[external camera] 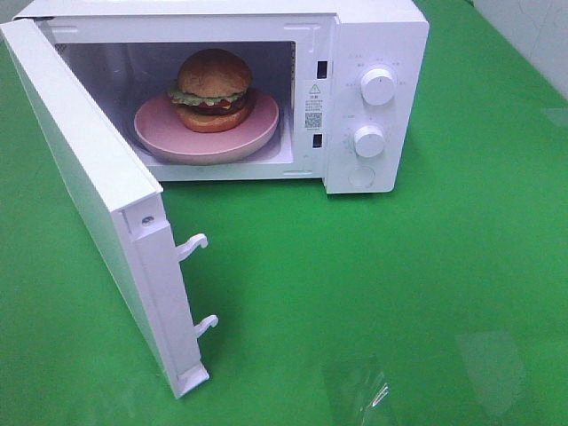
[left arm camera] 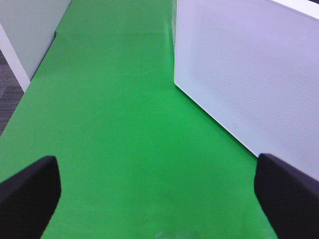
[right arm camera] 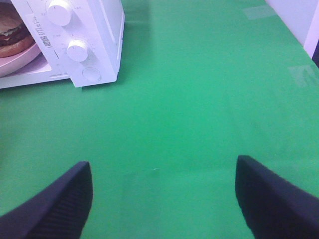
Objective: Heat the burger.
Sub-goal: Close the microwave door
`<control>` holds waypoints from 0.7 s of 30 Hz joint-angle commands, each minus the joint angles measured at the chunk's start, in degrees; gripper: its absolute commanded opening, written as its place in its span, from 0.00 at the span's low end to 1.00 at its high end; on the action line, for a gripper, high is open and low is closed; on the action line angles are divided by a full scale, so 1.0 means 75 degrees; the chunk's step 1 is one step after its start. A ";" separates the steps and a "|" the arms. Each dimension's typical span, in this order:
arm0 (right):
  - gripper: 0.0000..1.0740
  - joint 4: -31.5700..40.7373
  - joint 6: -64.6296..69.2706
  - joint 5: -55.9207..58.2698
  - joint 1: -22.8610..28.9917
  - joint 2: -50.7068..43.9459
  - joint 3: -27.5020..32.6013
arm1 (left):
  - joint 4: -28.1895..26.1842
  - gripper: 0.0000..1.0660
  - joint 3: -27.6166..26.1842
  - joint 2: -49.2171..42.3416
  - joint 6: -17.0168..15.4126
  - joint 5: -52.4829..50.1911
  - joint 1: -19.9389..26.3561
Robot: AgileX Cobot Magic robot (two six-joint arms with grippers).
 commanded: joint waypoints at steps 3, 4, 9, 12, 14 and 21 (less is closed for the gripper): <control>0.67 0.0023 0.0038 -0.0023 -0.0038 -0.0191 0.0000 | -0.0031 0.94 -0.0031 -0.0053 -0.0130 -0.0099 -0.0015; 0.67 0.0023 0.0038 -0.0023 -0.0038 -0.0191 0.0000 | -0.0015 0.92 -0.0145 -0.0053 -0.0275 -0.0321 -0.0015; 0.67 0.0023 0.0038 -0.0023 -0.0038 -0.0191 0.0000 | 0.0168 0.72 -0.0191 0.0336 -0.0275 -0.1597 -0.0015; 0.67 0.0023 0.0038 -0.0023 -0.0038 -0.0191 0.0000 | 0.0336 0.57 -0.0122 0.0672 -0.0275 -0.2200 -0.0015; 0.67 0.0023 0.0038 -0.0023 -0.0038 -0.0191 0.0000 | 0.0550 0.42 0.0000 0.1115 -0.0275 -0.2750 -0.0015; 0.67 0.0023 0.0046 -0.0023 -0.0038 -0.0191 0.0000 | 0.0688 0.00 0.0474 0.2972 -0.0244 -0.5462 -0.0015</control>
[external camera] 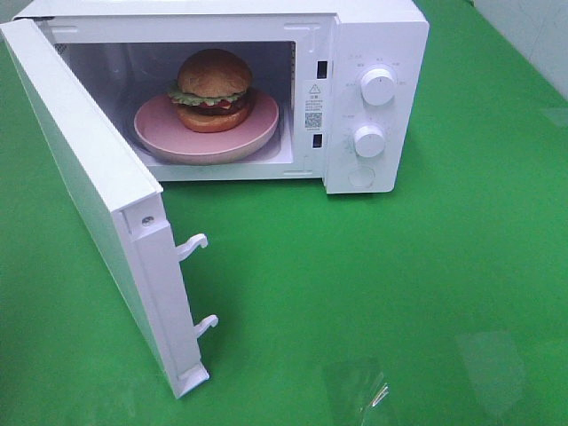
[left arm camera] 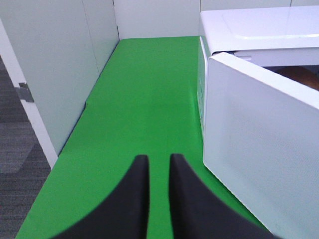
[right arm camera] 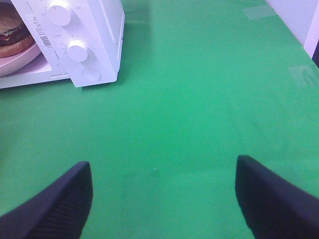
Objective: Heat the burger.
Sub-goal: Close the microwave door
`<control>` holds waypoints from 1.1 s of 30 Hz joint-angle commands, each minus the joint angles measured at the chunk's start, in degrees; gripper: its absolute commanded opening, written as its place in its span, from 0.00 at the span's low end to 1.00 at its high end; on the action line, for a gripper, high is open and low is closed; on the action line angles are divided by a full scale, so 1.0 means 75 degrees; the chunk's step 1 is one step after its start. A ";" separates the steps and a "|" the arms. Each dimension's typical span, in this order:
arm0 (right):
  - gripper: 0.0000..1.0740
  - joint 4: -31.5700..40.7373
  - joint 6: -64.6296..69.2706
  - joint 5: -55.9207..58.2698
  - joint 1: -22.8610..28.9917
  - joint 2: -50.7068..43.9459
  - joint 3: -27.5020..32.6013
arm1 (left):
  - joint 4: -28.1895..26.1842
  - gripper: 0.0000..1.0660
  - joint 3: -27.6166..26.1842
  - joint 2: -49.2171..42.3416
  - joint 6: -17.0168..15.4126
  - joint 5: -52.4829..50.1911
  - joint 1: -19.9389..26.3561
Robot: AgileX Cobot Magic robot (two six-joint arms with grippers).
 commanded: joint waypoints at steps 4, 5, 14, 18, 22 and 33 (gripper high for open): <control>0.67 0.0023 0.0046 -0.0023 -0.0038 -0.0191 0.0000 | 0.0000 0.00 0.1001 0.2078 -0.0023 -0.4782 -0.0015; 0.67 0.0023 0.0046 -0.0023 -0.0038 -0.0191 0.0000 | 0.0000 0.00 0.1001 0.2078 -0.0023 -0.4782 -0.0015; 0.67 0.0023 0.0046 -0.0023 -0.0038 -0.0191 0.0000 | 0.0382 0.00 0.1505 0.5294 -0.0764 -0.8816 -0.0023; 0.67 0.0023 0.0046 -0.0023 -0.0038 -0.0191 0.0000 | 0.2979 0.00 0.1421 0.7372 -0.2284 -1.0726 -0.0023; 0.67 0.0023 0.0046 -0.0023 -0.0038 -0.0191 0.0000 | 0.3667 0.00 0.1154 0.7960 -0.2743 -1.0978 -0.0023; 0.67 0.0023 0.0046 -0.0023 -0.0038 -0.0191 0.0000 | 0.4752 0.00 0.0489 0.8961 -0.2995 -1.0963 -0.0527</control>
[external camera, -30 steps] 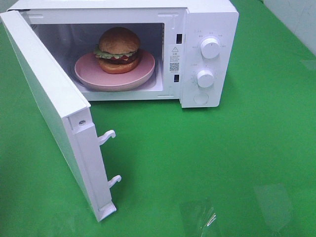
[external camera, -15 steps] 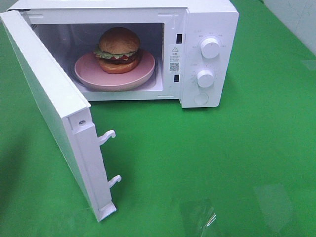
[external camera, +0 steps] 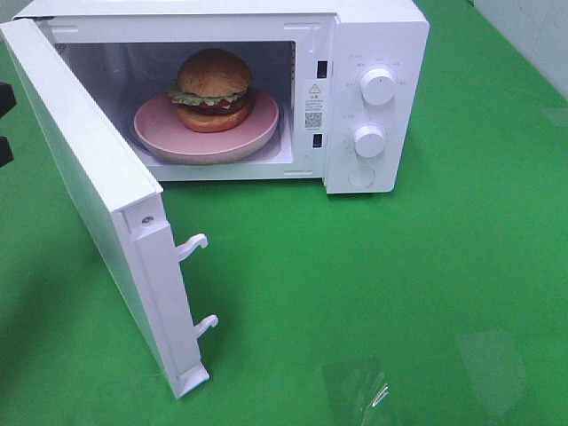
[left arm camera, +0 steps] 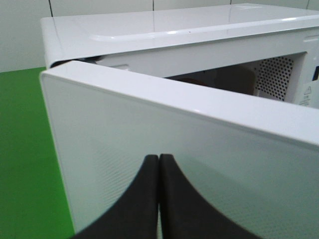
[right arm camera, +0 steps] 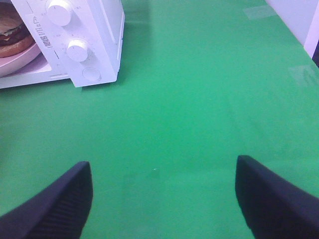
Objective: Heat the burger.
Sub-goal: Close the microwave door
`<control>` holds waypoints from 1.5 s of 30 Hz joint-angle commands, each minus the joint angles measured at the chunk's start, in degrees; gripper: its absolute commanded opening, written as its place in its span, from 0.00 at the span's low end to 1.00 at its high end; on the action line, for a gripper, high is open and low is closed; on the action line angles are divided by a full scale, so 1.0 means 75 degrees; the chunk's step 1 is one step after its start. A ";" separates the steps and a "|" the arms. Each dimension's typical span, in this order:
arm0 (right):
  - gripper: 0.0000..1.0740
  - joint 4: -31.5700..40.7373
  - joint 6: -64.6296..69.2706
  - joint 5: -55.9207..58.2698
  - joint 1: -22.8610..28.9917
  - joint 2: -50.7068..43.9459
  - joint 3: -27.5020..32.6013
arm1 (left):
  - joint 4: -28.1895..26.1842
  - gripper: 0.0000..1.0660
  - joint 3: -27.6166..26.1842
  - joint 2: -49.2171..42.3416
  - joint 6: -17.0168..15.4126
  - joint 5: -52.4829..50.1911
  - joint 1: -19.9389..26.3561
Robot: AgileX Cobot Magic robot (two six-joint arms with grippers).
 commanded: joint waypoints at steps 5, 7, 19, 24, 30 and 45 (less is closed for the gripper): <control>0.67 0.0023 0.0046 -0.0023 -0.0038 -0.0191 0.0000 | -0.0451 0.00 -0.0076 0.0634 0.0382 -0.0084 -0.0924; 0.67 0.0023 0.0046 -0.0023 -0.0038 -0.0191 0.0000 | -0.0802 0.00 -0.0076 0.0710 0.0588 -0.0092 -0.1192; 0.67 0.0023 0.0046 -0.0023 -0.0038 -0.0191 0.0000 | -0.1895 0.00 -0.0810 0.1642 0.0985 -0.0046 -0.2529; 0.67 0.0023 0.0046 -0.0023 -0.0038 -0.0191 0.0000 | -0.2391 0.00 -0.1536 0.2086 0.1008 0.0344 -0.3018; 0.67 0.0031 0.0023 -0.0023 -0.0038 -0.0191 0.0000 | -0.2788 0.00 -0.2544 0.2651 0.1077 0.0802 -0.3629; 0.67 0.0031 0.0031 -0.0023 -0.0038 -0.0191 0.0000 | -0.3392 0.00 -0.5126 0.4171 0.1329 0.1994 -0.4523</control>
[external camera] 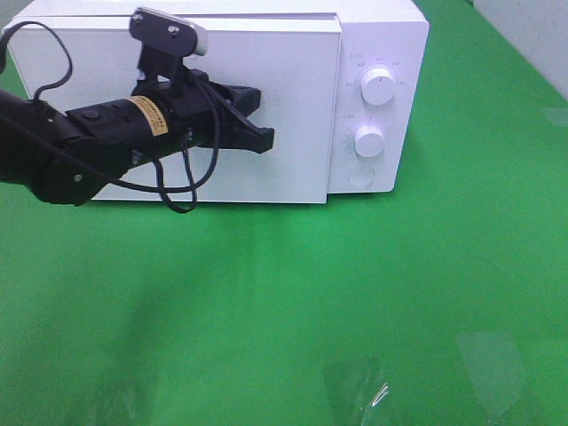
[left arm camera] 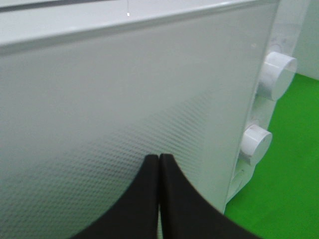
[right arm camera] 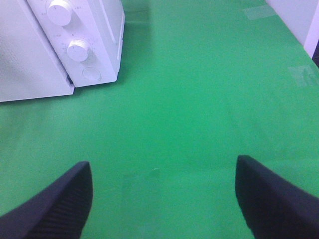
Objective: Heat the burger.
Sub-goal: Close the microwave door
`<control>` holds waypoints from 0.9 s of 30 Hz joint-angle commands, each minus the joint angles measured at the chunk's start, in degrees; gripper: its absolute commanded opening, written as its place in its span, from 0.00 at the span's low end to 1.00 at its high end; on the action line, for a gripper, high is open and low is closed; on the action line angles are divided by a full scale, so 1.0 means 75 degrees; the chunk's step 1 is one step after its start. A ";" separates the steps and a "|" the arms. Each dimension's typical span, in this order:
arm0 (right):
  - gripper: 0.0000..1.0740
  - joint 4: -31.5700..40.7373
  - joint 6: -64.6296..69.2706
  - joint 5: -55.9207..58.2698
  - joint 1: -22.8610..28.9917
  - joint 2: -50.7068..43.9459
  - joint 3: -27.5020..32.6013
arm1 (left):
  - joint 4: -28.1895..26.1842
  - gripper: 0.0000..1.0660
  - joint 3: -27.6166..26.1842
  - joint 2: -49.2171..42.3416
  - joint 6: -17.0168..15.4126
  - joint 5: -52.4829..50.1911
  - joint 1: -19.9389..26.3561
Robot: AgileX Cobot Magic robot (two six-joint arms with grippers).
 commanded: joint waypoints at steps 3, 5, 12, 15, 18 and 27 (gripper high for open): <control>0.67 0.0023 0.0031 -0.0023 -0.0038 -0.0191 0.0000 | -0.0542 0.00 -0.0718 0.0336 0.0015 0.0115 -0.0015; 0.67 0.0031 0.0031 -0.0023 -0.0038 -0.0191 0.0000 | -0.0542 0.00 -0.1360 0.0672 0.0015 0.0512 -0.0122; 0.67 0.0031 0.0031 -0.0023 -0.0038 -0.0191 0.0000 | -0.0542 0.00 -0.2185 0.1115 -0.0023 0.0787 -0.0222; 0.67 0.0031 0.0031 -0.0023 -0.0038 -0.0191 0.0000 | -0.0542 0.00 -0.2208 0.1115 -0.0023 0.0802 -0.0267; 0.67 0.0031 0.0031 -0.0023 -0.0038 -0.0191 0.0000 | -0.0504 0.00 -0.2223 0.0963 -0.0015 0.1154 -0.0405; 0.67 0.0031 0.0031 -0.0023 -0.0038 -0.0191 0.0000 | -0.0519 0.00 -0.1490 -0.0115 -0.0031 0.2215 -0.1001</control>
